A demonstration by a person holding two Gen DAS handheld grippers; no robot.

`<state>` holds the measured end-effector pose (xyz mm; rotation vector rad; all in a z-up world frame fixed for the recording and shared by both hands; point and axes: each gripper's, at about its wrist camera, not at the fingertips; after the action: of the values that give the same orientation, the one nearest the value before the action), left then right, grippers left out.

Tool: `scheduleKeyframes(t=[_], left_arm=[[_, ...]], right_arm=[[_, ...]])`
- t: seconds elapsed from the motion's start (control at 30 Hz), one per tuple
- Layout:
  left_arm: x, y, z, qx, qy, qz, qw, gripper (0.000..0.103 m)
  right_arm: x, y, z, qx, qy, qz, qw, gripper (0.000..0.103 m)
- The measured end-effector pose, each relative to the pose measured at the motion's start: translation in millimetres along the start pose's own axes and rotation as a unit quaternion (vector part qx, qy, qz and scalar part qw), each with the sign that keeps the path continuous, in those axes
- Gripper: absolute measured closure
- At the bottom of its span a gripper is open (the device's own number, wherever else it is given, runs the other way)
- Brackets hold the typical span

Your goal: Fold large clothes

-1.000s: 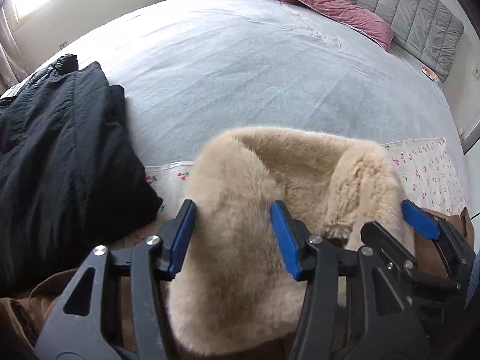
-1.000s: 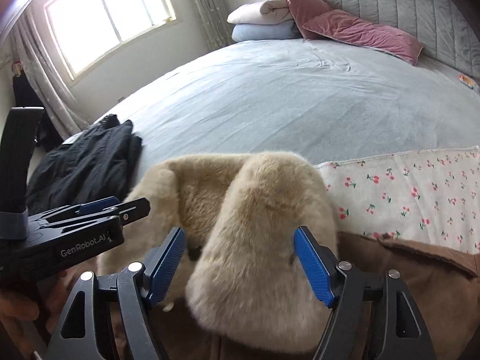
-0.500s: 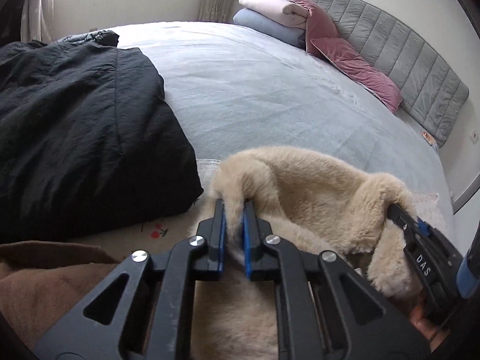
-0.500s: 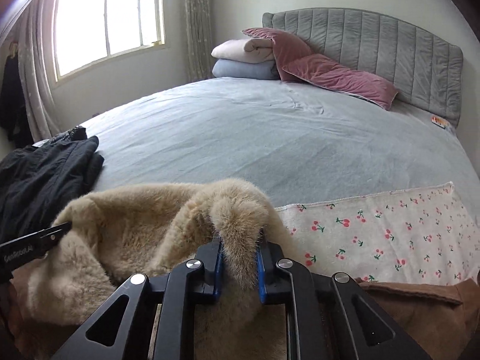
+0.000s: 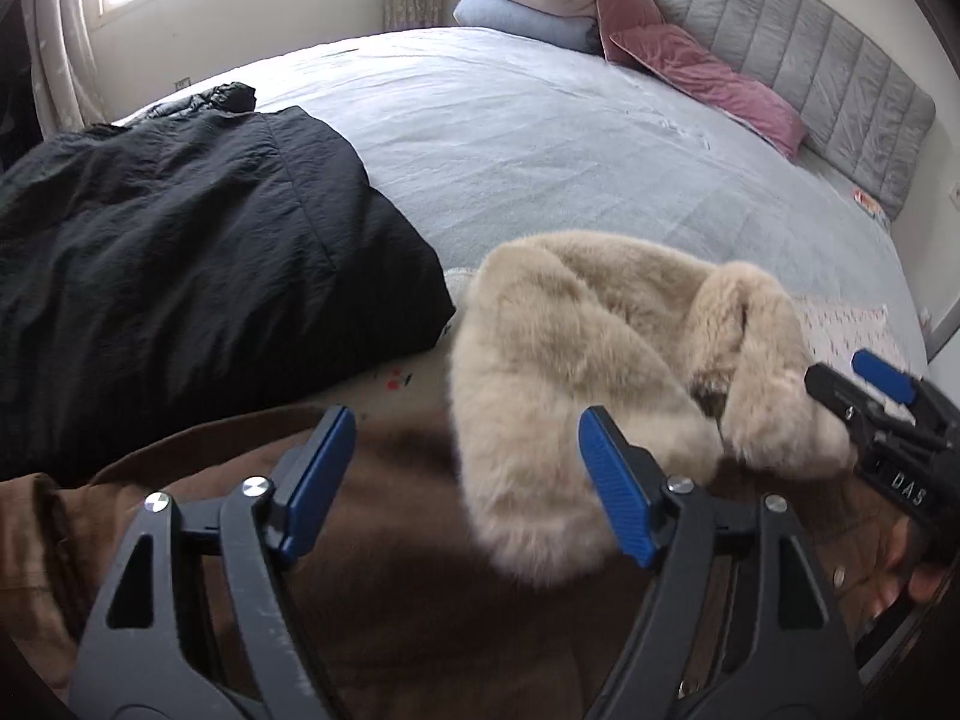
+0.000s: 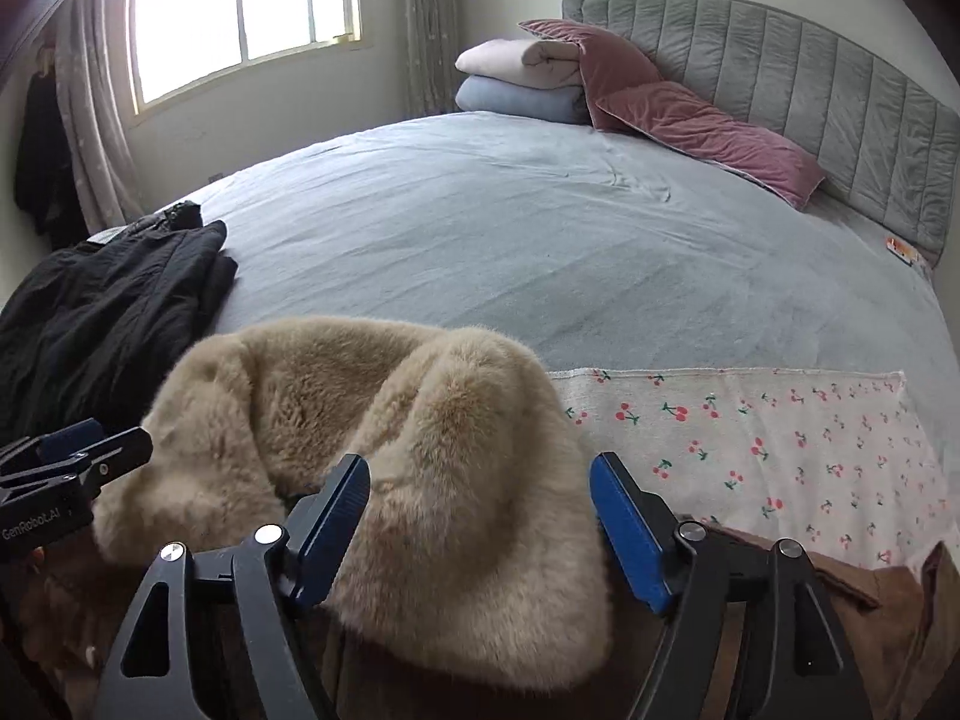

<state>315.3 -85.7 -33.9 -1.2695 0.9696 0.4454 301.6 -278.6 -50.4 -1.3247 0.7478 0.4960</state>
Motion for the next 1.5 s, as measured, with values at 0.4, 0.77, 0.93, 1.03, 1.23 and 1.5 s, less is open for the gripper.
scheduleKeyframes(t=[0.4, 0.77, 0.93, 1.03, 1.23, 1.5], left_arm=[[-76, 98, 83, 0.071, -0.137, 0.085, 0.9843, 0.016], [-121, 121, 203, -0.083, -0.146, 0.023, 0.9855, 0.085], [-193, 132, 275, -0.149, -0.287, -0.049, 0.9449, 0.080], [-216, 140, 313, -0.160, -0.407, -0.032, 0.8987, 0.051], [-234, 148, 333, -0.173, -0.416, -0.049, 0.8913, 0.025], [-162, 128, 221, -0.101, -0.202, -0.009, 0.9740, 0.024]], right_arm=[[-81, 51, 9, -0.016, -0.063, 0.032, 0.997, 0.021], [-91, 73, 18, -0.027, -0.068, 0.064, 0.995, 0.021], [-88, 73, 17, -0.030, -0.056, 0.069, 0.996, 0.021], [-82, 71, 22, -0.028, -0.058, 0.076, 0.995, 0.021], [-77, 64, 42, -0.035, -0.074, 0.076, 0.994, 0.021], [-75, 73, 25, -0.033, -0.051, 0.084, 0.995, 0.021]])
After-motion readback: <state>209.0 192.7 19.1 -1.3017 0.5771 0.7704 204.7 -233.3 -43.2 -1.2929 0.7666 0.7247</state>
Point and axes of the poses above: each gripper's, at about its wrist camera, not at the fingertips, and x roughly the way its jaws point, z to its left, y to its underside, and after that the axes turned 3 degrees about x, right-handed
